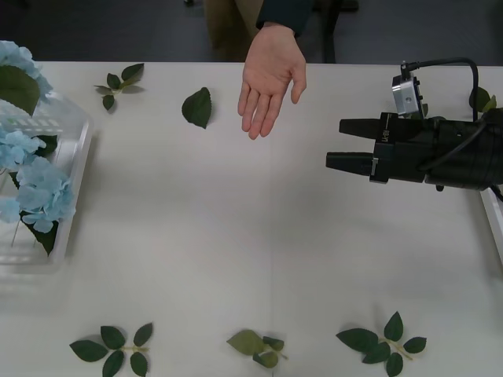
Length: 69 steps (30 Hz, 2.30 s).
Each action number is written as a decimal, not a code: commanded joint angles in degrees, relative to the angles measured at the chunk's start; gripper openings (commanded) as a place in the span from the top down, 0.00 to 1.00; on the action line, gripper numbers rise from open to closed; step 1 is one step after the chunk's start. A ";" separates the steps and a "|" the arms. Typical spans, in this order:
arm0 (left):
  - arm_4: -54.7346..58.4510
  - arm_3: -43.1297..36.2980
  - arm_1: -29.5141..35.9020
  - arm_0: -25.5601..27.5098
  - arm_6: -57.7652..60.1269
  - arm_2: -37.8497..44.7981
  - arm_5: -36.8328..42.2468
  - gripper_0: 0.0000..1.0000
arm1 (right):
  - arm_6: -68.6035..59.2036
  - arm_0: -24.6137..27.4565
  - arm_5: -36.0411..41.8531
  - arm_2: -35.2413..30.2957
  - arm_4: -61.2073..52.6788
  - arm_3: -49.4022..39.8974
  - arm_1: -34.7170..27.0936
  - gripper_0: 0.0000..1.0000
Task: Place the red flowers into the right box and the blue flowers into the left box. If a person shows an open palm, hand one flower to the person first, then continue sorting.
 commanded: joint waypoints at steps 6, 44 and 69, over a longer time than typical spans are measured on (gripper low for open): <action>2.18 -14.05 -7.86 -0.44 -5.40 0.48 -13.67 1.00 | -0.22 -2.09 -0.63 0.42 -0.62 -1.73 -0.30 0.00; 2.18 -12.56 -50.75 0.43 -39.51 -8.83 -81.96 1.00 | -0.22 -2.09 -0.63 0.42 -0.62 -1.73 -0.30 0.00; 2.26 -11.15 -51.80 0.52 -39.33 -8.83 -82.93 0.10 | -0.22 -2.09 -0.63 0.42 -0.62 -1.73 -0.30 0.00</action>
